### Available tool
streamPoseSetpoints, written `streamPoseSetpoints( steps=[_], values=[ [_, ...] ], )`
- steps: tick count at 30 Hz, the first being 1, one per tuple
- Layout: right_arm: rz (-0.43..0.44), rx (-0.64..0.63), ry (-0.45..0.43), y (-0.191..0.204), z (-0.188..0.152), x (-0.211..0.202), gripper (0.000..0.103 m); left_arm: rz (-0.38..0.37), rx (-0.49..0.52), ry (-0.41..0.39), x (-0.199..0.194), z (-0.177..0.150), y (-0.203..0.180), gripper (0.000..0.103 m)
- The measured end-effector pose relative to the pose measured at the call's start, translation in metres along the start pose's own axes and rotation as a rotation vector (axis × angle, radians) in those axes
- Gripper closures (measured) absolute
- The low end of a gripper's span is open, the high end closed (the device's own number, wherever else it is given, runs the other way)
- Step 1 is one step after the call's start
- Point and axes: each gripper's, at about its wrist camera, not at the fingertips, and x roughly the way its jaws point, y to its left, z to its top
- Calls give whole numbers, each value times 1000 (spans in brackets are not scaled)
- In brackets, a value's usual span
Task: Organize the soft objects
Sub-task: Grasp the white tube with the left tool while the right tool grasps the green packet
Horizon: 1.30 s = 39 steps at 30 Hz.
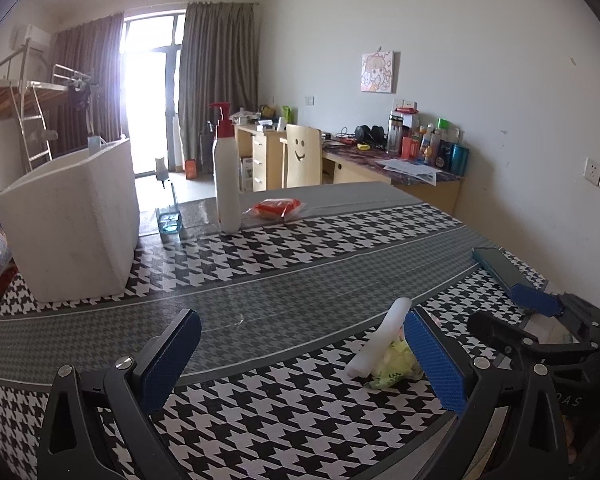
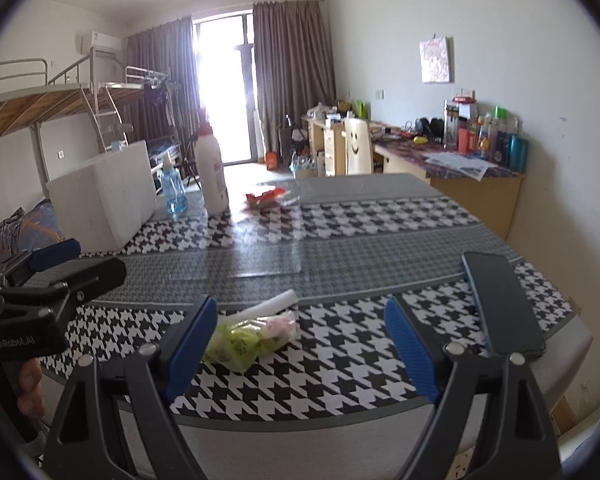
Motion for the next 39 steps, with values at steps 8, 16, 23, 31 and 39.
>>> streamPoseSetpoints(
  steps=[8,16,23,31,39],
  values=[
    [80,32,126,0,-7,31,14,17,5,43,14,-3,4,1],
    [173,69,209,5,-16,49,17,20,23,71,24,-6,1,1],
    [252,105,272,2,-20,60,35,24,31,80,27,-6,-2,1],
    [333,127,304,0,-20,60,75,29,59,91,34,-3,-12,1],
    [240,87,192,-13,-11,26,84,-2,127,136,50,-3,-35,1]
  ],
)
